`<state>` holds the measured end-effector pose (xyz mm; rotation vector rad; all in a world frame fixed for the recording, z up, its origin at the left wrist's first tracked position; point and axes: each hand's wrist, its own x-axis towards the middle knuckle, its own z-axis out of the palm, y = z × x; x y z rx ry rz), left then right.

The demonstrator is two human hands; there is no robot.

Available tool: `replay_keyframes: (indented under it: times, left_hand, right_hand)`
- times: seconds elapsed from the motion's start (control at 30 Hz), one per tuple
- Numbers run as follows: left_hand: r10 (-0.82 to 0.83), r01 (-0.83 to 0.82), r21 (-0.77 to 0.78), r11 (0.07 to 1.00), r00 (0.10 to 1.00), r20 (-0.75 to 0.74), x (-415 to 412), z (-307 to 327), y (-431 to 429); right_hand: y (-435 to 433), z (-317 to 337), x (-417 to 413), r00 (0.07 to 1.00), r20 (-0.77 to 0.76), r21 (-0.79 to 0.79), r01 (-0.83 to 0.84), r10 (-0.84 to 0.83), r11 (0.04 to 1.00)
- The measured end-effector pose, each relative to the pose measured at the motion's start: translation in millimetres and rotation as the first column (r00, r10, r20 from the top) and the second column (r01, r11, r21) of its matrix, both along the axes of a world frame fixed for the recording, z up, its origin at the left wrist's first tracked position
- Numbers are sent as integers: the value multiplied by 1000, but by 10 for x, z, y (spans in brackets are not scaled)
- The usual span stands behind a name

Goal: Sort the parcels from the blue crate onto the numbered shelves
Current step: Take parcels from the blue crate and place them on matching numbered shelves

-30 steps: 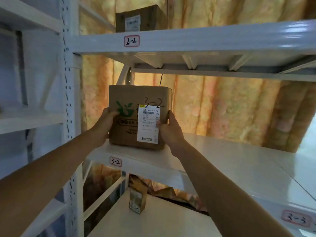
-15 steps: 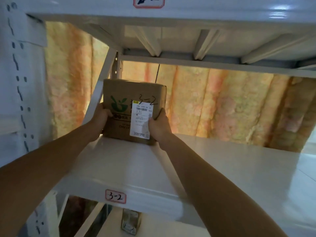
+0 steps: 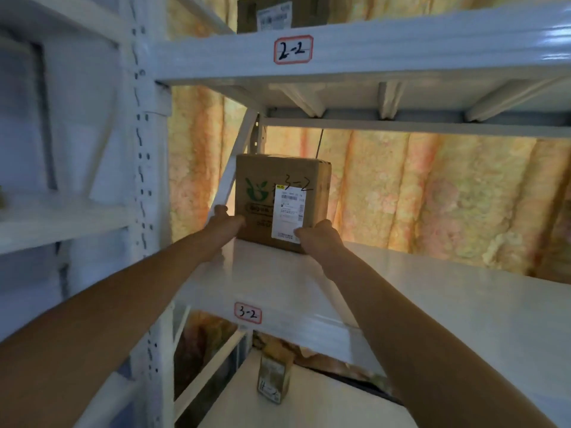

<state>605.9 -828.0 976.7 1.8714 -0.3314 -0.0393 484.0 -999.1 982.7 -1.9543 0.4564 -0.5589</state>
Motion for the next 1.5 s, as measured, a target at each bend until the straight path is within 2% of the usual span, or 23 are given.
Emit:
replay_keyframes:
  times: [0.1,0.23,0.3,0.37,0.47,0.57,0.63,0.77,0.8,0.9,1.0,1.07,1.17,1.27,1.37,1.5]
  left_hand:
    - [68,-68,41,997,998,5,-520,-24,371]
    - [241,-259,170,951,963,121,-1281,-210,1131]
    - [350,-385,273,881,921,171,-1681,-351,1655]
    - [446,-499,389,774,866,224,-2111,-478,2224]
    - [554,-582,530,617,799,233,-2837,-642,3120]
    - [641,-596,638,487,740,202,-3624,-798,3987]
    - [690,-587,685,432,704,169,-4185,-910,4486]
    - [758,-536,776,332,641,119,-5271,-1247,5368]
    - [751,-515,794,322,650,116,-5541,-1343,5539]
    - [745,-463,800,382,666,30,-6260,-1708,6071]
    - [781,-400,823,403,619,-82,-6726,-2188,6643]
    - [801,-349,844,406,581,-145,-6922,-2647,7039]
    - [765,-273,802,531,562,-315,-7206,-3215,7293]
    - [751,-234,783,577,528,-396,-7274,-3895,7526]
    - [738,-165,769,618,458,-495,-7238,-4715,7687]
    - [708,-137,726,674,400,-582,-7147,-5773,7842]
  right_hand:
    - [313,-13,-325,993,81,-66,-78,84,995]
    - [929,-111,-699,963,-8,-247,-262,269,933]
    - [1338,-237,-903,923,-62,-298,-381,380,875]
    - [1769,-382,-1062,876,-102,-339,-476,471,812]
    - [2518,-540,-1307,774,-208,-333,-631,598,701]
    - [3324,-709,-1640,657,-270,-387,-744,704,545]
    - [3888,-818,-1964,568,-327,-413,-805,755,426]
    - [5026,-1062,-2663,382,-470,-478,-868,796,135]
    - [5299,-1138,-2859,344,-507,-491,-869,791,63]
    - [6073,-1474,-3448,231,-618,-479,-868,752,-127]
    - [6667,-1943,-3916,148,-688,-427,-874,710,-231]
    - [7016,-2354,-4081,125,-725,-394,-881,677,-260]
    - [7354,-3121,-4274,64,-769,-235,-954,636,-188]
    - [7577,-3909,-4296,3,-831,-108,-982,556,-157]
    - [7741,-4779,-4151,-63,-871,30,-997,488,-75]
    - [7932,-5879,-3911,-147,-867,145,-989,477,-41]
